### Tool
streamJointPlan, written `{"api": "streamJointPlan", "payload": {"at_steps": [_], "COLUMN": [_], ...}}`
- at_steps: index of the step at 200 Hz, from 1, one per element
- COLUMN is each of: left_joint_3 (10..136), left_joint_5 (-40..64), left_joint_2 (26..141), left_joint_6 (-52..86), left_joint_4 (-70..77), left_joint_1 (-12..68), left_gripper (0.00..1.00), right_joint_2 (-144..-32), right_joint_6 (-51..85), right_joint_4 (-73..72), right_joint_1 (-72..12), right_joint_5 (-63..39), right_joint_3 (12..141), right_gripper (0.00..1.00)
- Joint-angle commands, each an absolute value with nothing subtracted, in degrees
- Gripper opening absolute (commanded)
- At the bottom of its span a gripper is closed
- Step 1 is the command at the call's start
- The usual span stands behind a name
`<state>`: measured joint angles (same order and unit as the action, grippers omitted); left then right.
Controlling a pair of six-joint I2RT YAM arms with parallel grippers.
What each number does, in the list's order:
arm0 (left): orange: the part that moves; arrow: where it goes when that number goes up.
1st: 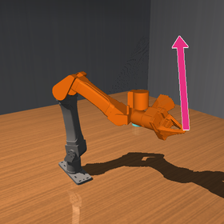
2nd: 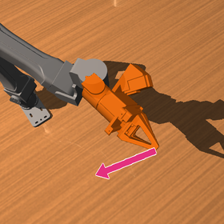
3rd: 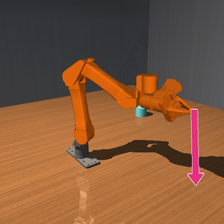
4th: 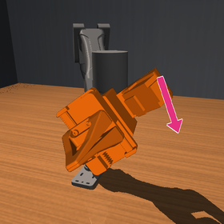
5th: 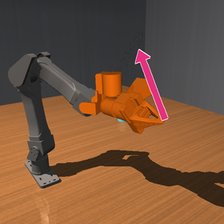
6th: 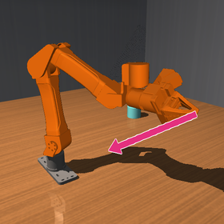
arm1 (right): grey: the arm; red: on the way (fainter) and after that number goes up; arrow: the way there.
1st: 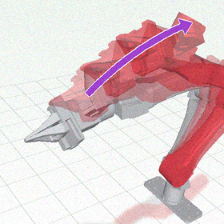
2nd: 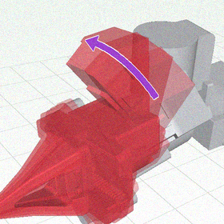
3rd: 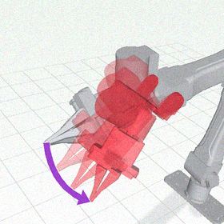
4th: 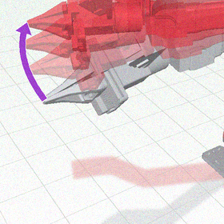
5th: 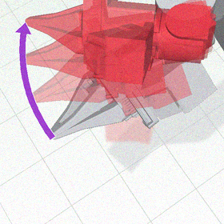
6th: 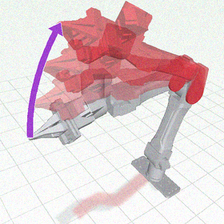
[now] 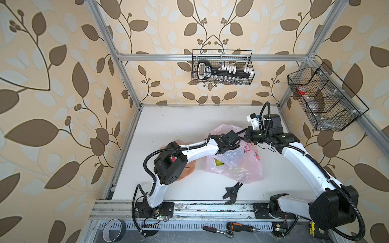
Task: Place the fruits into the plastic bag
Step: Place the fruit in the plastic bag.
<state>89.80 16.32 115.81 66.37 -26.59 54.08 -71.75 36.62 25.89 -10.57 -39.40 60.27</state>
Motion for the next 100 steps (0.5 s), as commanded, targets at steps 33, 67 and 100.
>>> {"api": "streamJointPlan", "payload": {"at_steps": [33,67,100], "left_joint_3": [91.8,92.5,92.6], "left_joint_5": [15.7,13.4,11.2], "left_joint_2": [113.7,111.8,109.8], "left_joint_6": [65.5,63.4,61.6], "left_joint_4": [-27.9,-32.3,-35.5], "left_joint_1": [54.5,54.4,54.3], "left_gripper": [0.91,0.94,0.95], "right_joint_2": [-70.5,-70.3,-70.1], "right_joint_6": [36.3,35.7,35.2], "right_joint_4": [26.0,26.6,27.5], "right_joint_1": [-9.7,-9.4,-9.1], "right_joint_5": [-40.8,-40.8,-40.8], "right_joint_3": [59.1,59.2,59.2], "right_gripper": [0.00,0.00,0.00]}}
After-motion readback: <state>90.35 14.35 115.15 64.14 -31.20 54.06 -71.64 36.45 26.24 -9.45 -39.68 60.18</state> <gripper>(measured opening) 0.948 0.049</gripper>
